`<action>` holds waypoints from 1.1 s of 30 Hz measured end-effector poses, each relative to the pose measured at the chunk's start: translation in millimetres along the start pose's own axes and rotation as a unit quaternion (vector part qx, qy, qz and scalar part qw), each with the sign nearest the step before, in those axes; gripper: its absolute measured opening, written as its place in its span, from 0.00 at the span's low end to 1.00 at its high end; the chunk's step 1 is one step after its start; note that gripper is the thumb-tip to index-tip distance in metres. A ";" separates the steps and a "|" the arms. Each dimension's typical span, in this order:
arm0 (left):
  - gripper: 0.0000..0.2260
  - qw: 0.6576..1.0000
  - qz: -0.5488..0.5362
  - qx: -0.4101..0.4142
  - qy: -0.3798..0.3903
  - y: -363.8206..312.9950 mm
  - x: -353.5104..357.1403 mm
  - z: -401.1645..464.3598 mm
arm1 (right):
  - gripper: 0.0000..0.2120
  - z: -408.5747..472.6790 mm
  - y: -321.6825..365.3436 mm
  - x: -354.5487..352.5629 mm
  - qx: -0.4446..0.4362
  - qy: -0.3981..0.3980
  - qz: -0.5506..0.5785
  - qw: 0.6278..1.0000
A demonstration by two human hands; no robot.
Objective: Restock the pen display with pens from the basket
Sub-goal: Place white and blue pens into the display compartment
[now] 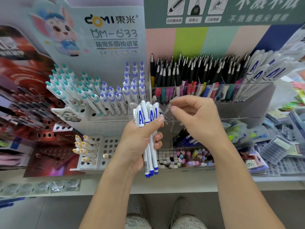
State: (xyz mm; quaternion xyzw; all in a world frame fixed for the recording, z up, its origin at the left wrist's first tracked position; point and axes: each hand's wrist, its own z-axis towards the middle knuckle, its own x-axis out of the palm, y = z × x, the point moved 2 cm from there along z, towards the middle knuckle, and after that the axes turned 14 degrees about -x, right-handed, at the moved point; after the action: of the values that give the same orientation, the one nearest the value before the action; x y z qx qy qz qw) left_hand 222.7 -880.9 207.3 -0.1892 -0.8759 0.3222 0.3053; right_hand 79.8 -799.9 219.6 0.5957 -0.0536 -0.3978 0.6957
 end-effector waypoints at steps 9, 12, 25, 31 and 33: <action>0.09 0.996 0.087 0.016 0.006 3.4 14.1 0.1 | 0.08 -1.9 18.6 8.3 0.106 0.006 0.152 0.983; 0.13 0.996 0.085 0.007 -0.002 3.1 14.2 -2.1 | 0.04 -1.4 19.0 4.2 0.101 -0.006 0.147 0.984; 0.08 0.999 -0.021 0.015 -0.028 -0.7 12.6 -4.6 | 0.04 -0.1 20.6 2.7 0.024 -0.145 0.157 0.977; 0.07 0.998 -0.016 0.019 -0.061 -2.1 -0.4 -3.8 | 0.03 7.1 4.7 -33.2 0.013 -0.353 0.213 0.911; 0.08 0.998 -0.018 0.024 -0.061 -2.6 -2.3 -2.6 | 0.03 7.8 -3.4 -33.7 -0.008 -0.375 0.142 0.916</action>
State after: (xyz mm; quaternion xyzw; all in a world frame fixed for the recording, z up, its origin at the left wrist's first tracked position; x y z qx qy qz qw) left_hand 225.8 -882.8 209.7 -0.1459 -0.8881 0.3485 0.2619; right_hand 51.1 -785.1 232.3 0.3837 -0.3912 -0.4895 0.6784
